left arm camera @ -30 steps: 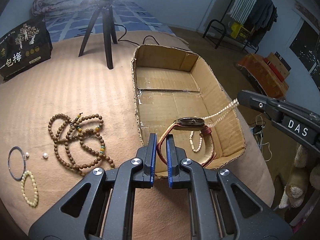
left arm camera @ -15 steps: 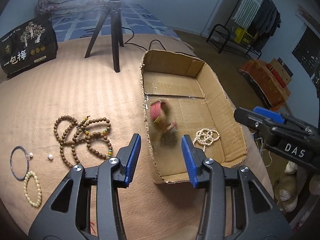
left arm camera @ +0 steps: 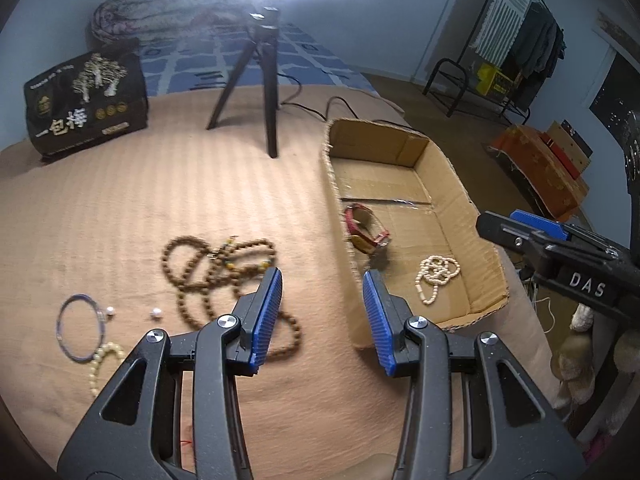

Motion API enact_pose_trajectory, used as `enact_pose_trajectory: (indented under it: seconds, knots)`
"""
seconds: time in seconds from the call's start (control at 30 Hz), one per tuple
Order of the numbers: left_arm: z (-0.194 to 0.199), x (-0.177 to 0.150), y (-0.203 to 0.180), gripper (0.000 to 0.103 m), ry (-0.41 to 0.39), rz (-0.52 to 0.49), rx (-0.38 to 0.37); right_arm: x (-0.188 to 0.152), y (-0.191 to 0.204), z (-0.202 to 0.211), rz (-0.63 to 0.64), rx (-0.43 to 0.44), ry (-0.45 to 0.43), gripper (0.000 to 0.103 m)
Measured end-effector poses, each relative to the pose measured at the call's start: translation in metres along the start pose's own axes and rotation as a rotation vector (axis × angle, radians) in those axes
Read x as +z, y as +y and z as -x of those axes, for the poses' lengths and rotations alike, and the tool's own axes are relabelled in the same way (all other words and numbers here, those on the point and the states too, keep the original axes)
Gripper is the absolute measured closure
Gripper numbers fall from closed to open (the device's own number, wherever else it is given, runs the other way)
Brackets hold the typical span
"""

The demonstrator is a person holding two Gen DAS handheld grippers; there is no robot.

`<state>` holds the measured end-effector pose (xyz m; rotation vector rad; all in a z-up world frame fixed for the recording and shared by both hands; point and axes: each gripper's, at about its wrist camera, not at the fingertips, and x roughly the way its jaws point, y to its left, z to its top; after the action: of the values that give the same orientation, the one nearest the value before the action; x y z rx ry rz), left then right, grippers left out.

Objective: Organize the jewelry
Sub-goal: 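Withdraw both open tools from the box toward the remaining jewelry, then lower the left tool around the blue bangle while the right tool reaches the brown bead strand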

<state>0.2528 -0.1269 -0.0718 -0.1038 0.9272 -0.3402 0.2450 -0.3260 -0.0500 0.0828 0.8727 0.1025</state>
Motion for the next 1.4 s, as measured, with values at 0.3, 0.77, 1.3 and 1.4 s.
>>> enact_pose_trajectory:
  seconds: [0.3, 0.77, 1.3, 1.4]
  knots:
    - [0.030, -0.002, 0.060, 0.060, -0.002, 0.039, 0.060, -0.001, 0.045, -0.002, 0.087, 0.079, 0.009, 0.043]
    - [0.047, -0.015, 0.169, 0.041, 0.052, 0.220, 0.137, 0.004, 0.096, -0.033, 0.042, 0.247, 0.133, 0.043]
    - [0.018, -0.042, 0.246, 0.040, 0.195, 0.374, 0.142, -0.014, 0.163, -0.100, 0.125, 0.225, 0.284, 0.032]
    - [0.009, -0.042, 0.249, 0.040, 0.212, 0.396, 0.126, -0.015, 0.166, -0.109, 0.117, 0.211, 0.294, 0.026]
